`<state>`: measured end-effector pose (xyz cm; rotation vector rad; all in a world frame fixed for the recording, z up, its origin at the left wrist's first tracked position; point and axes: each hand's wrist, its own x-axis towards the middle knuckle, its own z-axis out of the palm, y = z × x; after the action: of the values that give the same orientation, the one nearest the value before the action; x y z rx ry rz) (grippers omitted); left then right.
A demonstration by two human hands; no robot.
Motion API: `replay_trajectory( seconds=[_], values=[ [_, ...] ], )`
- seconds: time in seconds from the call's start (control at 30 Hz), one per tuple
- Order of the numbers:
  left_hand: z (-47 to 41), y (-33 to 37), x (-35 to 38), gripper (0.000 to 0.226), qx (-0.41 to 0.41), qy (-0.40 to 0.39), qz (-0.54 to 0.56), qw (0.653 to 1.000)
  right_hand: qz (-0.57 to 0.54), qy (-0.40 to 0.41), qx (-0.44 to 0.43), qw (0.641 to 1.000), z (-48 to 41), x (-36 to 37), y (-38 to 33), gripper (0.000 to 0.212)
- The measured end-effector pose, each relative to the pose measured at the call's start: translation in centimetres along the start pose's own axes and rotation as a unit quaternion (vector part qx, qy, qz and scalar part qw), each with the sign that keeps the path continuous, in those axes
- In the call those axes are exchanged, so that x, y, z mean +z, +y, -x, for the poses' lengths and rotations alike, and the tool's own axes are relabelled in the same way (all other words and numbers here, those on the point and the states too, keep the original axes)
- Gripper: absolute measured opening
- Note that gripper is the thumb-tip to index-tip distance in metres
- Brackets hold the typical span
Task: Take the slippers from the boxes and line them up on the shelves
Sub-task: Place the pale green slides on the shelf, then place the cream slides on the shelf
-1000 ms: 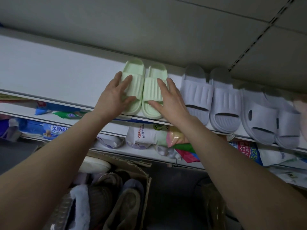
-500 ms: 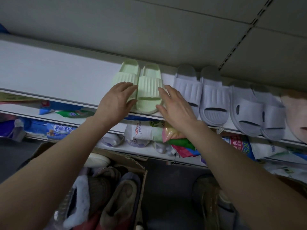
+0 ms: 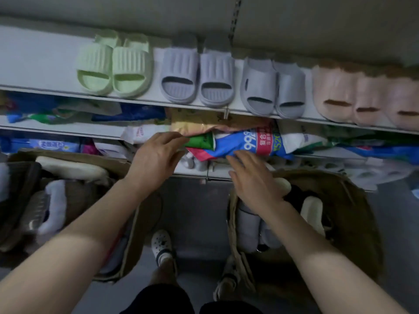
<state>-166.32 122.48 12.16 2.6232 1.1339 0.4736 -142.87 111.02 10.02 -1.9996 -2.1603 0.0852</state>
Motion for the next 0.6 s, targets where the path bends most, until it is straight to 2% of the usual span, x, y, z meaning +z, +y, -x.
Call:
replay_trajectory(
  seconds=[0.1,0.3,0.4,0.47,0.6],
  values=[
    [1.8,5.7,4.2,0.03,-0.006,-0.022,0.029,0.999,-0.021,-0.032,0.041,0.998,7.9,1.3,3.5,0.037],
    [4.4,15.3,13.2,0.039,-0.008,-0.116,0.065,0.991,-0.053,-0.14,0.169,0.974,21.5,4.6,10.8,0.059],
    [4.9,18.6,17.1,0.032,-0.007,-0.151,0.081,0.985,-0.065,-0.204,0.254,0.943,25.9,6.6,15.3,0.06],
    [4.9,20.3,19.2,0.038,-0.008,-0.184,0.084,0.979,-0.059,-0.252,0.315,0.913,27.8,8.0,18.4,0.065],
    [2.6,22.5,23.6,0.044,0.007,-0.244,0.067,0.968,-0.08,-0.273,0.384,0.878,28.6,11.3,23.3,0.071]
  ],
)
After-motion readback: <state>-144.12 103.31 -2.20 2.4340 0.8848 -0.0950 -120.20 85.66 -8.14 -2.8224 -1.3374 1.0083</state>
